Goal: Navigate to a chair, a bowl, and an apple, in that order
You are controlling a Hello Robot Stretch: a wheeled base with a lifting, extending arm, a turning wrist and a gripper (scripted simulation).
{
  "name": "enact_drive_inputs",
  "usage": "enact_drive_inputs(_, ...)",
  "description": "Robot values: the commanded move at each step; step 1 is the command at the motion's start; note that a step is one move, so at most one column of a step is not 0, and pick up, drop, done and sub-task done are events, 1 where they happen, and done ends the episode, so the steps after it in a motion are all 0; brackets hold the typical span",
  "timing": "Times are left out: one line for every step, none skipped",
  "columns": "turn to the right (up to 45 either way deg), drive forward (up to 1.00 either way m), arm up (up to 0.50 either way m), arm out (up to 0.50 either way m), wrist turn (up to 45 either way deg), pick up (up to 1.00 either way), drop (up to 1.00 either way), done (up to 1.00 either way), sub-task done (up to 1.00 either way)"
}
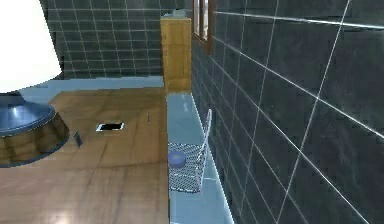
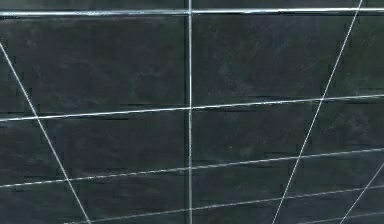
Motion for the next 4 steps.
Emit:
enact_drive_inputs(0.0,0.0,0.0,0.0,0.0,0.0,0.0,0.0,1.0)
enact_drive_inputs(-45.0,0.0,0.0,0.0,0.0,0.0,0.0,0.0,0.0)
enact_drive_inputs(-45.0,0.0,0.0,0.0,0.0,0.0,0.0,0.0,0.0)
enact_drive_inputs(-45.0,0.0,0.0,0.0,0.0,0.0,0.0,0.0,0.0)
